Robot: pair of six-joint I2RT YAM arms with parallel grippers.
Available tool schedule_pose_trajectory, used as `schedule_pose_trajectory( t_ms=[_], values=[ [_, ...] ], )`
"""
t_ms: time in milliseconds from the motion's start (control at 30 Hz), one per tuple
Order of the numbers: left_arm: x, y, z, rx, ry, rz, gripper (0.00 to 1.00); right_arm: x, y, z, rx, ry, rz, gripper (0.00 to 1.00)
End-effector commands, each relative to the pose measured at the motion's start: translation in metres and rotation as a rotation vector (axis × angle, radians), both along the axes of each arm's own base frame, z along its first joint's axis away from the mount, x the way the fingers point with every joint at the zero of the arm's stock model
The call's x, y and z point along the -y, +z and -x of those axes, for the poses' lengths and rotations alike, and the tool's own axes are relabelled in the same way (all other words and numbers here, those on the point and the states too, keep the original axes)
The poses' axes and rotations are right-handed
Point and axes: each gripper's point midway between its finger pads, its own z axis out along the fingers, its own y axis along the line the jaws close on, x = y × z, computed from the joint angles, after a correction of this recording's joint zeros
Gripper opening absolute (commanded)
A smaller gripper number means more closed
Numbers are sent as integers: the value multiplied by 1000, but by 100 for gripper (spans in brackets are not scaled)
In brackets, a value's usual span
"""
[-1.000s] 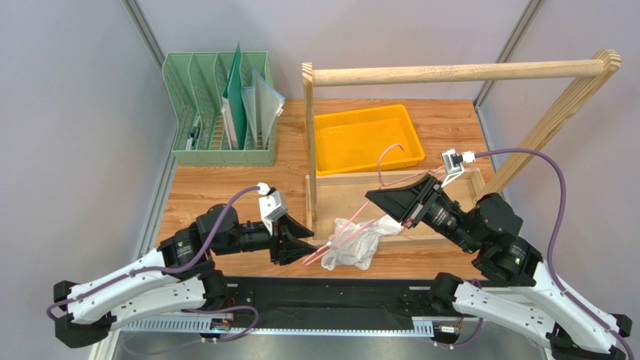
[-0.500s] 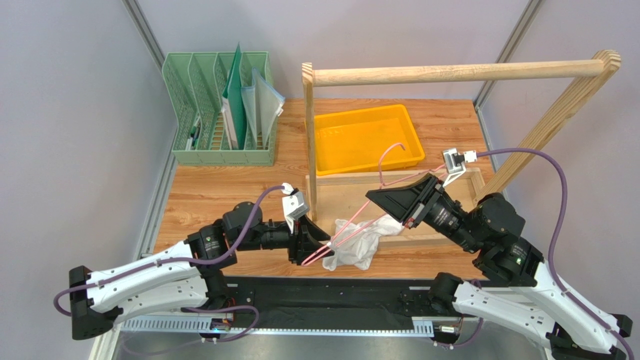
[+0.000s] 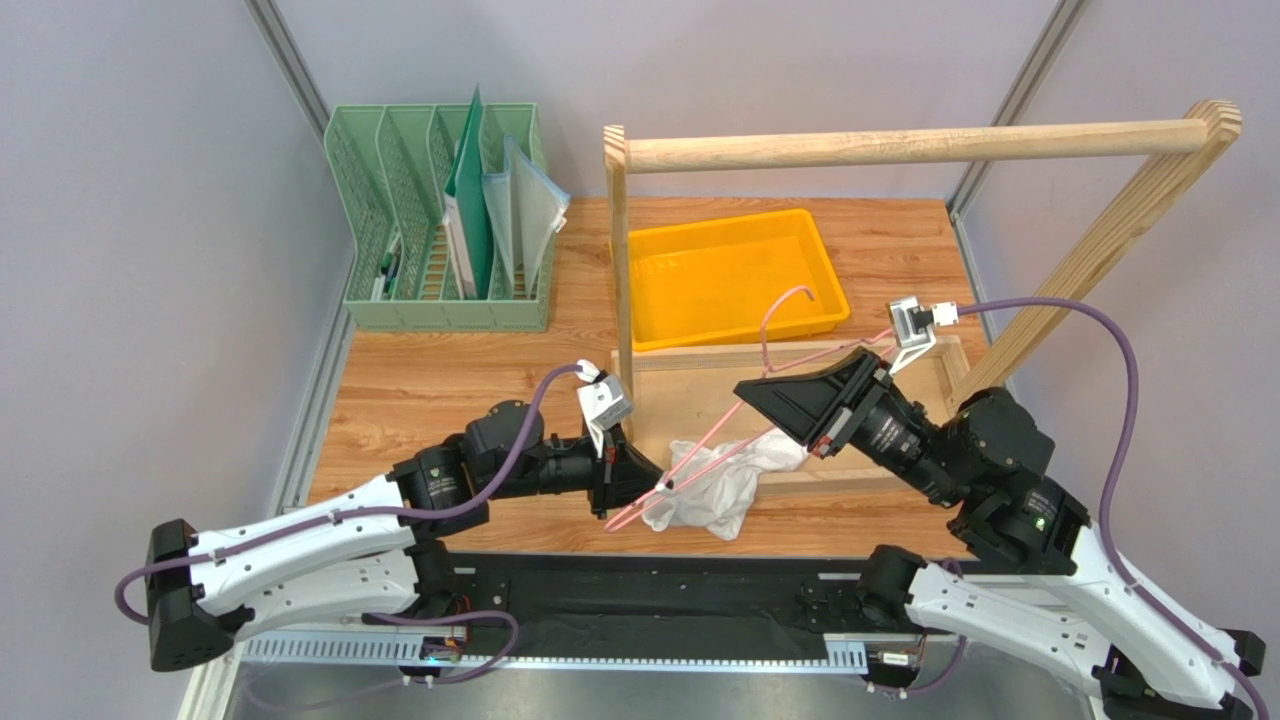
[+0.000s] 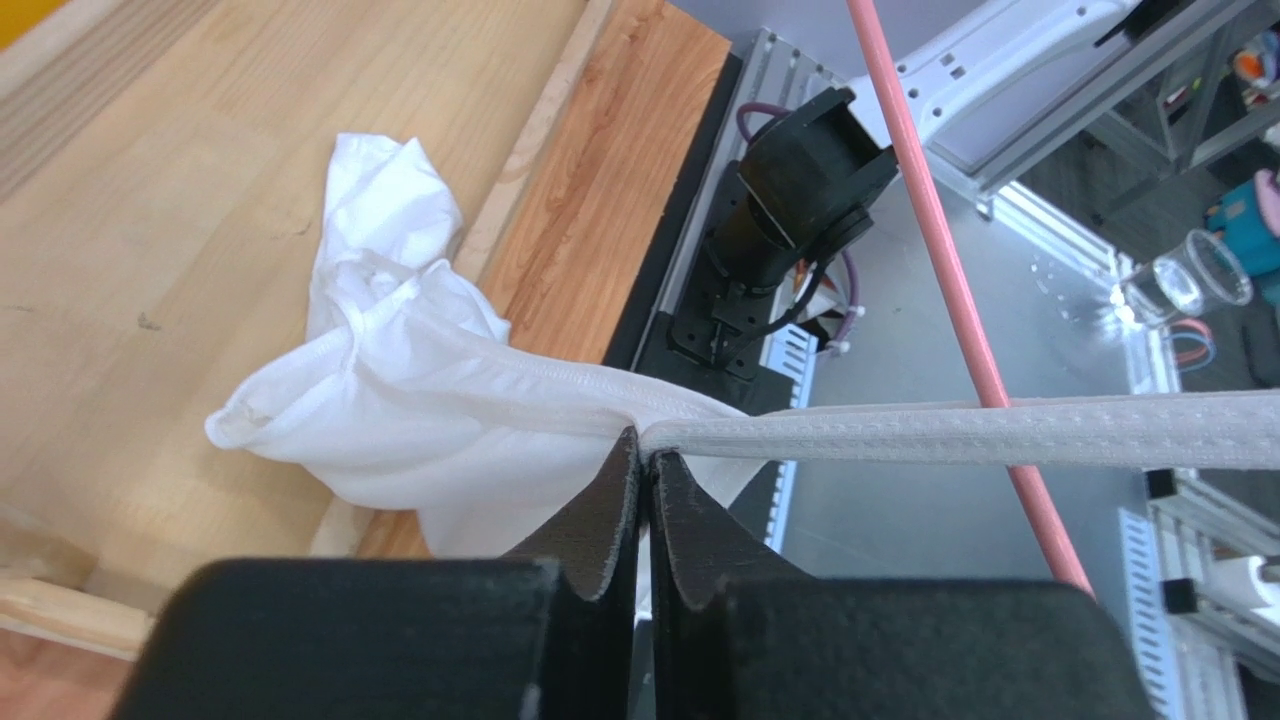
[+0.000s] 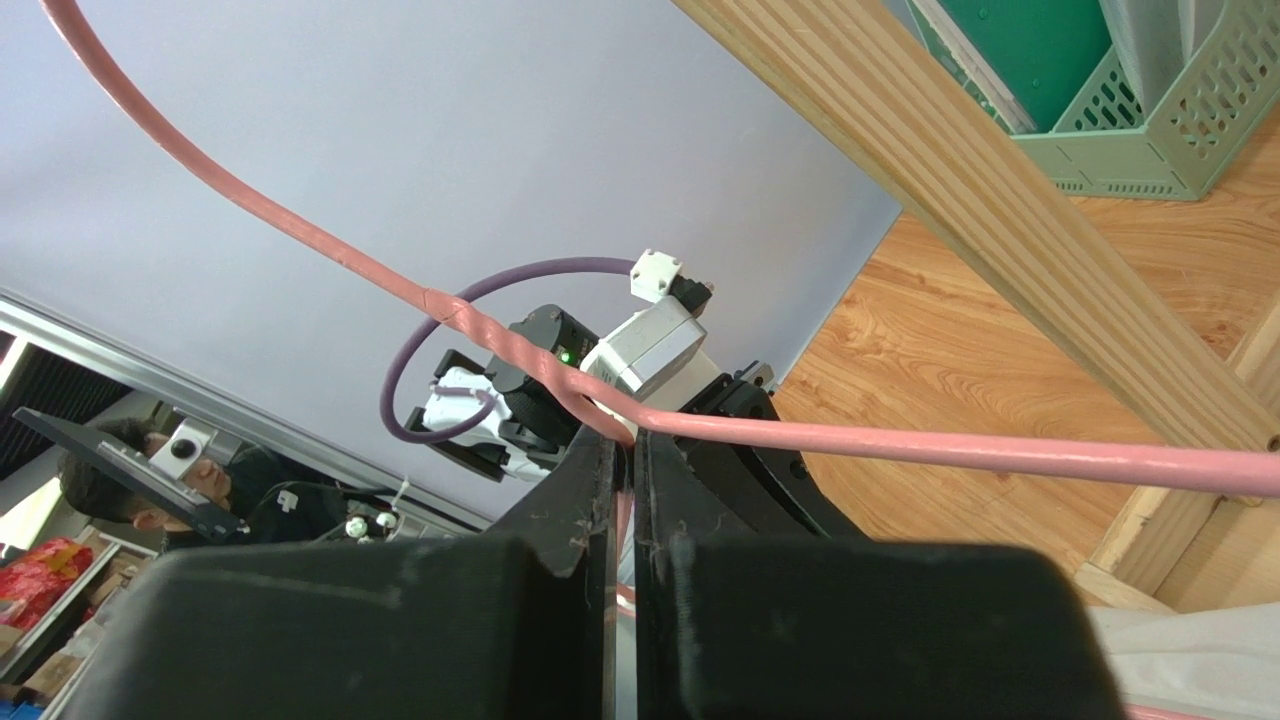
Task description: Remove the tank top from the hanger
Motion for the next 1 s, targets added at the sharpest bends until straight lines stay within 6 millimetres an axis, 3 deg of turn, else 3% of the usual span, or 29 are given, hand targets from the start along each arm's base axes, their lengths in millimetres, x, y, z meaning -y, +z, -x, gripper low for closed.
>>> schedule_pose_trajectory(
  t_ms=[0, 267, 533, 833, 867, 967],
  values=[
    [-5, 29, -4, 34, 35, 52, 0, 14, 26, 3, 47, -27, -69, 0],
    [-36, 56, -7, 66, 126, 79, 0, 27, 3, -15, 28, -152, 21, 0],
    [-68, 86, -6, 106, 200, 145, 0, 44, -15, -52, -23, -376, 91, 0],
    [-91, 78, -24, 76, 355, 102, 0, 62, -18, -87, -10, -599, 256, 0],
    [-92, 75, -25, 71, 366, 89, 0, 67, -7, -87, -4, -617, 248, 0],
    [-94, 70, -29, 64, 390, 73, 0, 70, -2, -92, -1, -644, 288, 0]
  ],
)
